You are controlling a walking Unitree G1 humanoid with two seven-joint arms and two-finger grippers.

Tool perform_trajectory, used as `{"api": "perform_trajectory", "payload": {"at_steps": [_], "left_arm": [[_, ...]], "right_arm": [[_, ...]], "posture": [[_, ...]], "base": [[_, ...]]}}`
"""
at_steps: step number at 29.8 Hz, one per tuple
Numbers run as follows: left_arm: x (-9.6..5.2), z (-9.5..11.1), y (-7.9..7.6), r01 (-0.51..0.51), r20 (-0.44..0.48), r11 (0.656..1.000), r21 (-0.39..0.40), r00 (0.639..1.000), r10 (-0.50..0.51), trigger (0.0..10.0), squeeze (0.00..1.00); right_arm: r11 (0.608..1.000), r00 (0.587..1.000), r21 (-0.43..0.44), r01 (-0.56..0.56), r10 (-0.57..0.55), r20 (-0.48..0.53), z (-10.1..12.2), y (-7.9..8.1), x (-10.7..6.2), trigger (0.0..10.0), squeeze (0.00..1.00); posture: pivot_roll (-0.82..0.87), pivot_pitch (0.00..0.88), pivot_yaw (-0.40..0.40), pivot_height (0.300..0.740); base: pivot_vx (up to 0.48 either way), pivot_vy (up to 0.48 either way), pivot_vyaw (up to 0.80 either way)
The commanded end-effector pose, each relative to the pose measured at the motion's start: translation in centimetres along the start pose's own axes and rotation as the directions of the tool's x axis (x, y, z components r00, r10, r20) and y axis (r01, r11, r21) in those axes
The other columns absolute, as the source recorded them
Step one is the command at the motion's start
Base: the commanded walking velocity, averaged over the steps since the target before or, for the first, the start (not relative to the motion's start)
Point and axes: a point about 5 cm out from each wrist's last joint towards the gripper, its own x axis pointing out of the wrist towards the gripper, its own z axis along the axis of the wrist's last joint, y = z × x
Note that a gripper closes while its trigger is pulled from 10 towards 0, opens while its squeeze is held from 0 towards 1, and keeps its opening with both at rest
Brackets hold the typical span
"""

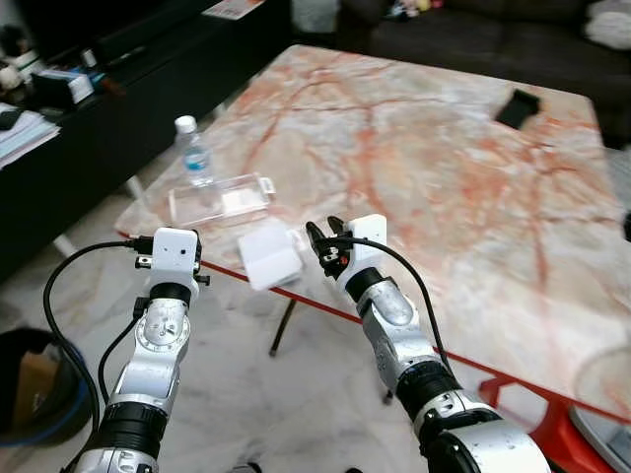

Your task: Picking trash to rubbish bin

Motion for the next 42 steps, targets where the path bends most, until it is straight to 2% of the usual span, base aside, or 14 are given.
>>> {"api": "perform_trajectory", "payload": {"at_steps": [1, 11, 31, 32, 33, 34, 42], "left_arm": [[0.0, 0.3, 0.0, -0.003, 0.012, 1.0, 0.012, 1.0, 0.003, 10.0, 0.0], [-0.3, 0.8, -0.4, 0.017, 0.054, 1.0, -0.009, 0.998, -0.017, 10.0, 0.0], [-0.5, 0.3, -0.5, 0.035, 0.03, 0.999, -0.006, 0.999, -0.035, 10.0, 0.0], [-0.5, 0.3, -0.5, 0.037, 0.028, 0.999, -0.004, 0.999, -0.037, 10.0, 0.0], [-0.5, 0.2, -0.5, 0.038, 0.025, 0.999, -0.003, 0.999, -0.038, 10.0, 0.0], [-0.4, 0.2, -0.5, 0.039, 0.023, 0.999, -0.003, 0.999, -0.039, 10.0, 0.0], [-0.6, 0.0, -0.8, 0.065, 0.016, 0.998, -0.002, 0.998, -0.065, 10.0, 0.0]], "right_arm": [[1.0, 1.0, 0.026, -0.009, 0.009, 0.001, -0.1, 0.7, 0.1, 10.0, 0.0], [0.999, 0.999, 0.021, -0.045, 0.045, -0.005, -0.3, 1.5, 0.1, 10.0, 0.0], [0.997, 0.997, 0.029, -0.065, 0.066, -0.027, -0.4, 1.6, 0.1, 10.0, 0.0], [0.998, 0.997, 0.027, -0.065, 0.065, -0.029, -0.4, 1.6, 0.1, 10.0, 0.71], [0.998, 0.998, 0.027, -0.061, 0.062, -0.031, -0.5, 1.6, 0.1, 10.0, 0.96], [0.998, 0.998, 0.032, -0.058, 0.06, -0.032, -0.5, 1.6, 0.1, 10.0, 1.0], [0.997, 0.996, 0.034, -0.065, 0.067, -0.055, -0.8, 1.8, 0.0, 10.0, 1.0]], "posture": [[0.14, 0.142, -0.014, 0.74], [0.14, 0.147, -0.014, 0.74], [0.14, 0.154, -0.019, 0.74], [0.14, 0.154, -0.019, 0.74], [0.14, 0.154, -0.02, 0.74], [0.14, 0.153, -0.02, 0.74], [0.14, 0.156, -0.023, 0.74]], "base": [[0.292, 0.0, 0.0], [0.146, 0.0, 0.0], [0.0, 0.0, 0.0], [0.0, 0.0, 0.0], [0.0, 0.0, 0.0], [0.0, 0.0, 0.0], [0.0, 0.0, 0.0]]}}
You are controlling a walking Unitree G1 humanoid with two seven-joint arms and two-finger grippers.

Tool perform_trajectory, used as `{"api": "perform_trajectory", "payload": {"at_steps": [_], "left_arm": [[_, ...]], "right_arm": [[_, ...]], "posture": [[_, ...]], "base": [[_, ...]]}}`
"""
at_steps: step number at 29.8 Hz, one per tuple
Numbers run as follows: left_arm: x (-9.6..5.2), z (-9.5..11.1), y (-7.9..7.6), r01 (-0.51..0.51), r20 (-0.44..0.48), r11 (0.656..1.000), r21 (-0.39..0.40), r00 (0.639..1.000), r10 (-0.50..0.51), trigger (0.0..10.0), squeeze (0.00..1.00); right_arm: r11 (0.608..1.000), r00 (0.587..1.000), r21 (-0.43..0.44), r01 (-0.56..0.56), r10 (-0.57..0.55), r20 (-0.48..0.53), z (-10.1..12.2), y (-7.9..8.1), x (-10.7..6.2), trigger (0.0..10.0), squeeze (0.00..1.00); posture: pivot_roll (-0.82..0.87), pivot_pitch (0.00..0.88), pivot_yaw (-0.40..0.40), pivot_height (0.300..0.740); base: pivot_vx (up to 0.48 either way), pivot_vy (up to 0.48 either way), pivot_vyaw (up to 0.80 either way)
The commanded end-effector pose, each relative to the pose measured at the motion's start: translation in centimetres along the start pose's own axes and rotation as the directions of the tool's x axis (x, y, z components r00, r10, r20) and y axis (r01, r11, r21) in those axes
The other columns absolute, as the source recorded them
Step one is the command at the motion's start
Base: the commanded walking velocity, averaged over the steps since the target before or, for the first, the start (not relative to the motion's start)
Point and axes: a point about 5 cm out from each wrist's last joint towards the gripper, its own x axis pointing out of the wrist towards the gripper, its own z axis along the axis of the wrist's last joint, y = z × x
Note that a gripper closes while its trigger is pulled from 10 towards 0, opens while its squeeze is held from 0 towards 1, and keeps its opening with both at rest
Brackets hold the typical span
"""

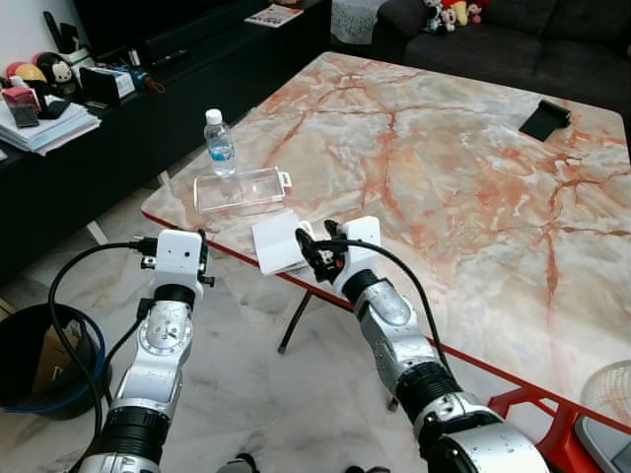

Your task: Picking trash to rubbish bin

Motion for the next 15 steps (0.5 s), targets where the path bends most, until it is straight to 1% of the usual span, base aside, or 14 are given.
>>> {"api": "perform_trajectory", "payload": {"at_steps": [1, 2, 4, 5, 6, 7, 8, 11, 14, 15], "left_arm": [[-0.2, -0.4, 0.1, 0.014, -0.018, 1.0, 0.015, 1.0, -0.014, 10.0, 0.0], [-0.2, -0.5, 0.2, 0.013, -0.021, 1.0, 0.02, 1.0, -0.012, 10.0, 0.0], [-0.2, -0.6, 0.6, 0.003, -0.027, 1.0, 0.031, 1.0, -0.002, 10.0, 0.0], [-0.1, -0.6, 0.8, -0.001, -0.028, 0.999, 0.034, 1.0, 0.002, 10.0, 0.0], [-0.1, -0.6, 1.0, -0.005, -0.027, 0.999, 0.038, 1.0, 0.006, 10.0, 0.0], [0.0, -0.5, 1.1, -0.006, -0.025, 0.999, 0.04, 1.0, 0.007, 10.0, 0.0], [0.1, -0.5, 1.3, -0.008, -0.023, 0.999, 0.045, 1.0, 0.009, 10.0, 0.0], [0.2, -0.3, 1.3, 0.001, -0.018, 0.998, 0.065, 1.0, 0.001, 10.0, 0.0], [0.3, -0.2, 1.0, 0.026, -0.013, 0.996, 0.09, 1.0, -0.025, 10.0, 0.0], [0.3, -0.2, 0.7, 0.047, -0.013, 0.994, 0.1, 0.999, -0.046, 10.0, 0.0]], "right_arm": [[1.0, 0.999, 0.018, -0.019, 0.019, -0.035, -0.7, 1.3, 0.2, 10.0, 1.0], [1.0, 0.999, 0.006, -0.014, 0.014, -0.045, -0.8, 1.3, 0.2, 10.0, 1.0], [1.0, 0.999, 0.015, -0.012, 0.013, -0.043, -0.8, 1.3, 0.2, 10.0, 1.0], [1.0, 0.999, 0.017, -0.011, 0.012, -0.043, -0.8, 1.3, 0.2, 10.0, 0.95], [1.0, 0.998, 0.009, -0.006, 0.006, -0.058, -0.9, 1.4, 0.2, 10.0, 0.95], [1.0, 0.998, 0.007, -0.005, 0.005, -0.061, -0.9, 1.4, 0.2, 10.0, 0.43], [1.0, 0.998, 0.012, -0.007, 0.008, -0.063, -0.9, 1.4, 0.2, 10.0, 0.0], [0.999, 0.997, 0.041, 0.009, -0.006, -0.073, -0.9, 1.5, 0.4, 10.0, 0.0], [0.995, 0.996, 0.095, 0.04, -0.031, -0.088, -0.9, 1.4, 0.6, 10.0, 0.0], [0.988, 0.993, 0.138, 0.064, -0.049, -0.108, -1.0, 1.3, 0.7, 10.0, 0.0]], "posture": [[0.14, 0.159, -0.026, 0.74], [0.14, 0.159, -0.026, 0.74], [0.14, 0.158, -0.027, 0.74], [0.14, 0.158, -0.027, 0.74], [0.14, 0.158, -0.028, 0.74], [0.14, 0.158, -0.027, 0.74], [0.14, 0.157, -0.028, 0.74], [0.14, 0.157, -0.026, 0.74], [0.14, 0.157, -0.027, 0.74], [0.14, 0.157, -0.028, 0.74]], "base": [[0.0, 0.0, 0.0], [0.0, 0.0, 0.0], [0.0, 0.0, 0.0], [0.0, 0.0, 0.0], [0.0, 0.0, 0.0], [0.0, 0.0, 0.0], [0.0, 0.0, 0.0], [0.0, 0.0, 0.0], [0.0, 0.0, 0.0], [0.0, 0.0, 0.0]]}}
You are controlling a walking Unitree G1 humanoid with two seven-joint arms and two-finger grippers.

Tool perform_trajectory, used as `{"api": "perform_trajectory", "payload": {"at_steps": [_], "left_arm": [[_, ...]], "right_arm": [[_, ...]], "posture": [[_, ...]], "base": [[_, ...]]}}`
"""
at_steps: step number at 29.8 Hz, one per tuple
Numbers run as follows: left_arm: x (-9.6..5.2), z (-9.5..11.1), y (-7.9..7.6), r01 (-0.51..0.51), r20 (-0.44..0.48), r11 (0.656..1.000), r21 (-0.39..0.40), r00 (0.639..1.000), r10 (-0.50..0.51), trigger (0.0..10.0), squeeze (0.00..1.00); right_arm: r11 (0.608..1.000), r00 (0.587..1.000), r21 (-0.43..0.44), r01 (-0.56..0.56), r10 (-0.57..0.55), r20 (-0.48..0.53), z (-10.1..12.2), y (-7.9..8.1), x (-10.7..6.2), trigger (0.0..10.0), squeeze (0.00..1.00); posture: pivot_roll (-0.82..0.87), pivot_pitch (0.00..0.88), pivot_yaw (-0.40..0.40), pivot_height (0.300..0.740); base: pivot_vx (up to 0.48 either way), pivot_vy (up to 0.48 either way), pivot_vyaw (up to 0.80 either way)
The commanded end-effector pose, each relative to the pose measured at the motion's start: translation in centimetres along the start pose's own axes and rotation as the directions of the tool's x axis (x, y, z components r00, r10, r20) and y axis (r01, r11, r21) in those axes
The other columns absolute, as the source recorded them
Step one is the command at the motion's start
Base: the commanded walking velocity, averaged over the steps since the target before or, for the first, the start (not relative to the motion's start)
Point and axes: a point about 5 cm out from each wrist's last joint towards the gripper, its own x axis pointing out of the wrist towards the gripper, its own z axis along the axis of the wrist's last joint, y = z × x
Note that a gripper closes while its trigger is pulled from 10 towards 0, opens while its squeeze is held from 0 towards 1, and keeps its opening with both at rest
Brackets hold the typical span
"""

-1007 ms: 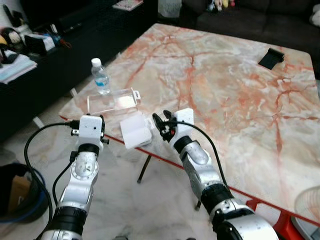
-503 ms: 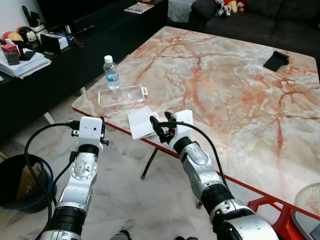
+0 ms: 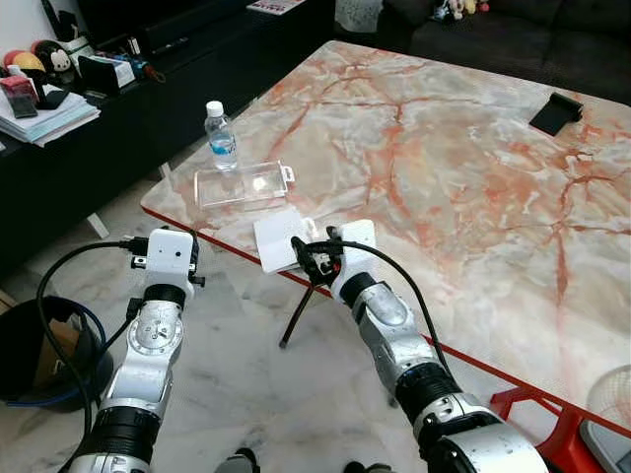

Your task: Picking trash to rubbish bin

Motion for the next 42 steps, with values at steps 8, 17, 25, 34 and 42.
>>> {"api": "perform_trajectory", "payload": {"at_steps": [8, 17, 25, 34, 42], "left_arm": [[0.5, 0.6, -1.0, 0.072, 0.021, 0.995, 0.071, 0.997, -0.074, 10.0, 0.0], [0.4, 0.7, -1.6, 0.118, 0.034, 0.99, 0.073, 0.992, -0.121, 10.0, 0.0], [0.4, 0.8, -2.3, 0.155, 0.037, 0.984, 0.092, 0.987, -0.159, 10.0, 0.0], [0.3, 1.0, -3.1, 0.185, 0.053, 0.976, 0.113, 0.98, -0.192, 10.0, 0.0], [0.2, 1.0, -3.3, 0.2, 0.057, 0.972, 0.12, 0.977, -0.208, 10.0, 0.0]], "right_arm": [[0.975, 0.999, 0.22, 0.011, 0.0, -0.05, 0.0, 2.0, 1.0, 10.0, 0.0], [0.905, 0.998, 0.425, 0.01, 0.018, -0.061, 0.4, 2.5, 1.4, 10.0, 0.0], [0.884, 0.998, 0.467, -0.009, 0.036, -0.048, 0.7, 2.8, 1.6, 10.0, 0.0], [0.869, 0.998, 0.491, -0.056, 0.056, 0.015, 2.4, 3.0, 1.9, 10.0, 0.0], [0.864, 0.994, 0.492, -0.11, 0.088, 0.068, 3.6, 3.2, 1.9, 10.0, 0.0]], "posture": [[0.14, 0.156, -0.027, 0.74], [0.14, 0.153, -0.024, 0.74], [0.14, 0.151, -0.022, 0.74], [0.14, 0.152, -0.024, 0.74], [0.14, 0.154, -0.027, 0.74]], "base": [[0.0, 0.0, 0.0], [0.0, 0.0, 0.0], [0.0, 0.0, 0.0], [0.0, 0.0, 0.0], [0.0, 0.0, 0.0]]}}
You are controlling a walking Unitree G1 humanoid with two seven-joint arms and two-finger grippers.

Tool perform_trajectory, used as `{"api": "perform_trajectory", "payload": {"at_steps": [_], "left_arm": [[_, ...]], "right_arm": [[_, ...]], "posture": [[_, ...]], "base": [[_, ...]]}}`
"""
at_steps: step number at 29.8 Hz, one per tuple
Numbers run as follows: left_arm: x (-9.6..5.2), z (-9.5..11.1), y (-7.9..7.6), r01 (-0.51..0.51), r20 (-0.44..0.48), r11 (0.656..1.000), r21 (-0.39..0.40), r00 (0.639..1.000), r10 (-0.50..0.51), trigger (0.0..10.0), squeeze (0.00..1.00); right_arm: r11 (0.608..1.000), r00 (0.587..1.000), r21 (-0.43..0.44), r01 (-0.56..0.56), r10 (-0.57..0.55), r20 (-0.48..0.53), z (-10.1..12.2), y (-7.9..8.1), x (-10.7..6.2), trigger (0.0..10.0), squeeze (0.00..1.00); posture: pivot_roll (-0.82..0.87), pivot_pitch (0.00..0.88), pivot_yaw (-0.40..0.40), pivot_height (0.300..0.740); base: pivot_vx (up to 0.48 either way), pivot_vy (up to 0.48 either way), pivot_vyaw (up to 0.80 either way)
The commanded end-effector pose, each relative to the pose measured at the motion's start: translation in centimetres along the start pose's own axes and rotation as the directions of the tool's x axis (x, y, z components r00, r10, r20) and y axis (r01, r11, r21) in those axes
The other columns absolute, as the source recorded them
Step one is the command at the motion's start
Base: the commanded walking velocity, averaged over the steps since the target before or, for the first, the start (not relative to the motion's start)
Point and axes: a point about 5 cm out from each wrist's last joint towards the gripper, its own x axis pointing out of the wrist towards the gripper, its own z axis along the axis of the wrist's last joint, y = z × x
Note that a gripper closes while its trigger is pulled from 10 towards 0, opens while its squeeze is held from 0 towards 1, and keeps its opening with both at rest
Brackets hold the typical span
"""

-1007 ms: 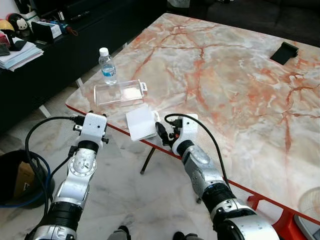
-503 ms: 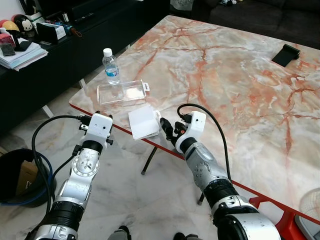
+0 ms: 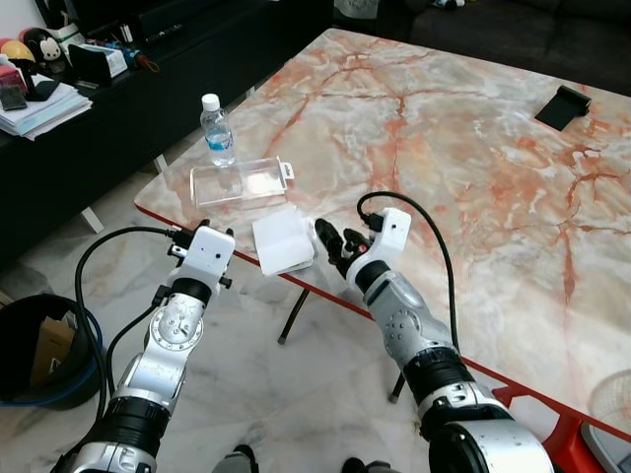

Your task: Picking trash to rubbish bin

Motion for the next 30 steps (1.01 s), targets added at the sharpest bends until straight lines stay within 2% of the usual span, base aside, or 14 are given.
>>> {"api": "perform_trajectory", "payload": {"at_steps": [1, 8, 18, 27, 30], "left_arm": [[-0.1, -0.2, -0.5, 0.023, -0.003, 1.0, 0.0, 1.0, -0.023, 10.0, 0.0], [-0.1, -0.2, -0.6, 0.029, -0.003, 1.0, 0.01, 1.0, -0.029, 10.0, 0.0], [-0.1, -0.2, -0.8, 0.039, -0.003, 0.999, 0.018, 0.999, -0.039, 10.0, 0.0], [-0.1, -0.3, -0.9, 0.046, -0.002, 0.999, 0.02, 0.999, -0.046, 10.0, 0.0], [0.0, -0.2, -1.1, 0.054, 0.0, 0.998, 0.027, 0.999, -0.054, 10.0, 0.0]], "right_arm": [[0.991, 0.992, 0.057, -0.122, 0.123, -0.01, -1.1, 4.7, 1.4, 10.0, 0.0], [0.992, 0.988, -0.008, -0.129, 0.128, -0.091, -2.6, 4.7, 1.0, 10.0, 0.0], [0.986, 0.979, -0.016, -0.166, 0.163, -0.124, -3.4, 5.4, 0.7, 10.0, 0.0], [0.985, 0.977, -0.02, -0.168, 0.164, -0.134, -3.6, 5.5, 0.6, 10.0, 0.0], [0.989, 0.98, -0.054, -0.137, 0.127, -0.155, -4.0, 5.0, 0.6, 10.0, 0.0]], "posture": [[0.14, 0.153, -0.028, 0.74], [0.14, 0.155, -0.031, 0.74], [0.14, 0.154, -0.032, 0.74], [0.14, 0.152, -0.032, 0.74], [0.14, 0.153, -0.031, 0.74]], "base": [[0.0, 0.0, 0.0], [0.0, 0.0, 0.0], [0.0, 0.0, 0.0], [0.0, 0.0, 0.0], [0.0, 0.0, 0.0]]}}
